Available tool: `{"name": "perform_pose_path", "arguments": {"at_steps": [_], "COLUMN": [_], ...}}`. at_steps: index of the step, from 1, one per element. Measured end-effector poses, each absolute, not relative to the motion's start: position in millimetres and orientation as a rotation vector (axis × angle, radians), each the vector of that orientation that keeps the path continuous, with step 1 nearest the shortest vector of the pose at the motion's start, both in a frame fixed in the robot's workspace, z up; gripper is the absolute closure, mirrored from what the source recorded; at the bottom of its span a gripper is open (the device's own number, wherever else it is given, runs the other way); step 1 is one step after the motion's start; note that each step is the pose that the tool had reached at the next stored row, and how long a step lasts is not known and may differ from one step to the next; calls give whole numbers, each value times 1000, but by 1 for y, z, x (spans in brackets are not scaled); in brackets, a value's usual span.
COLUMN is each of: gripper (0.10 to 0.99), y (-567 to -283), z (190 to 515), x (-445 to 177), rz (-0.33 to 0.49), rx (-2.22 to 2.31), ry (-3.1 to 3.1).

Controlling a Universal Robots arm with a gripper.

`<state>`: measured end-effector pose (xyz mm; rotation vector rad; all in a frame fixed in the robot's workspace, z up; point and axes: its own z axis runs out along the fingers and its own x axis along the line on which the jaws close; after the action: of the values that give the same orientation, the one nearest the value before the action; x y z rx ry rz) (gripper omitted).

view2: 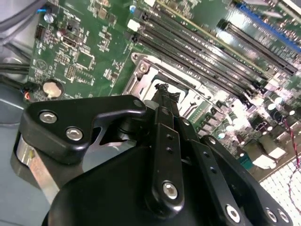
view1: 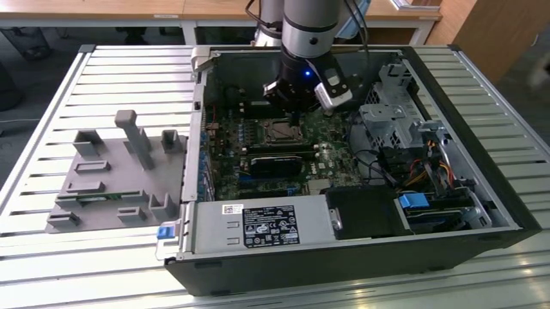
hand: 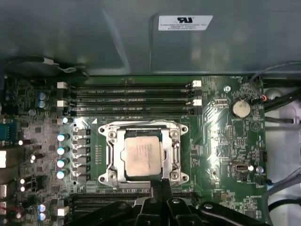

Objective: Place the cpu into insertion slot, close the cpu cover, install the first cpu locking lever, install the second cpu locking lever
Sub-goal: 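Install the second cpu locking lever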

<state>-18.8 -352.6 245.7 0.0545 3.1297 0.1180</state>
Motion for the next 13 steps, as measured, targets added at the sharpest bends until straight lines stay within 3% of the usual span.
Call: {"name": "perform_pose_path", "arguments": {"at_steps": [13], "gripper": [980], "y": [-364], "z": [239], "x": [-19], "rz": [140], "rx": [24], "ry": [3145]}}
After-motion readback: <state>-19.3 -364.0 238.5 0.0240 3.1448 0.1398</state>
